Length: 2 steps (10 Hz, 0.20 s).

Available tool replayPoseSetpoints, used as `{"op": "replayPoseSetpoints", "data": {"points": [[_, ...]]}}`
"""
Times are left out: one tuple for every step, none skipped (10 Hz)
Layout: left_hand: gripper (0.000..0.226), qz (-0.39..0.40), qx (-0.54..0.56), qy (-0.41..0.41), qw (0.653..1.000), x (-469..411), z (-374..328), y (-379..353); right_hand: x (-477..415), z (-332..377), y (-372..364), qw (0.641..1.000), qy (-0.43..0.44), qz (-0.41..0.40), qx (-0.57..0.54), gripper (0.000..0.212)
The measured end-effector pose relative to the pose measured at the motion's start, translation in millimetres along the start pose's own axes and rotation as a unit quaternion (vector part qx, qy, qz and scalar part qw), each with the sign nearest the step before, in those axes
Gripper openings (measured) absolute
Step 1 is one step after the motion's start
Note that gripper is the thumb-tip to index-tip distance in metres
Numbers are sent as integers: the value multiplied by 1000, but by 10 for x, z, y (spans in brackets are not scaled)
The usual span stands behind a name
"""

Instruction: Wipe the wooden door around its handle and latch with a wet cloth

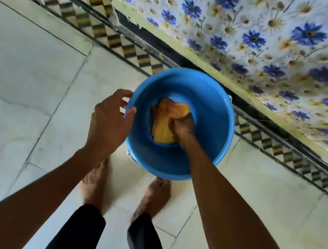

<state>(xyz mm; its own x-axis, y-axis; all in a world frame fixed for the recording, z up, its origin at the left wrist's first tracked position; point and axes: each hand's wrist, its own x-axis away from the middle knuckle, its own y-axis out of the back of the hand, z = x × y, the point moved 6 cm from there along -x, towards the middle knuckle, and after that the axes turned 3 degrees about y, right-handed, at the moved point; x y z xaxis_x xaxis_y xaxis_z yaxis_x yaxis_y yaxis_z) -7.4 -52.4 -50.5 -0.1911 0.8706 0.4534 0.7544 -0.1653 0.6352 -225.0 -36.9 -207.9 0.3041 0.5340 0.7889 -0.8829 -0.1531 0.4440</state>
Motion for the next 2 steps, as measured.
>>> {"op": "replayPoseSetpoints", "data": {"points": [[26, 32, 29, 25, 999, -57, 44, -22, 178, 126, 160, 998, -22, -41, 42, 49], [34, 53, 20, 48, 997, -9, -17, 72, 659, 404, 399, 997, -4, -6, 76, 42]]}}
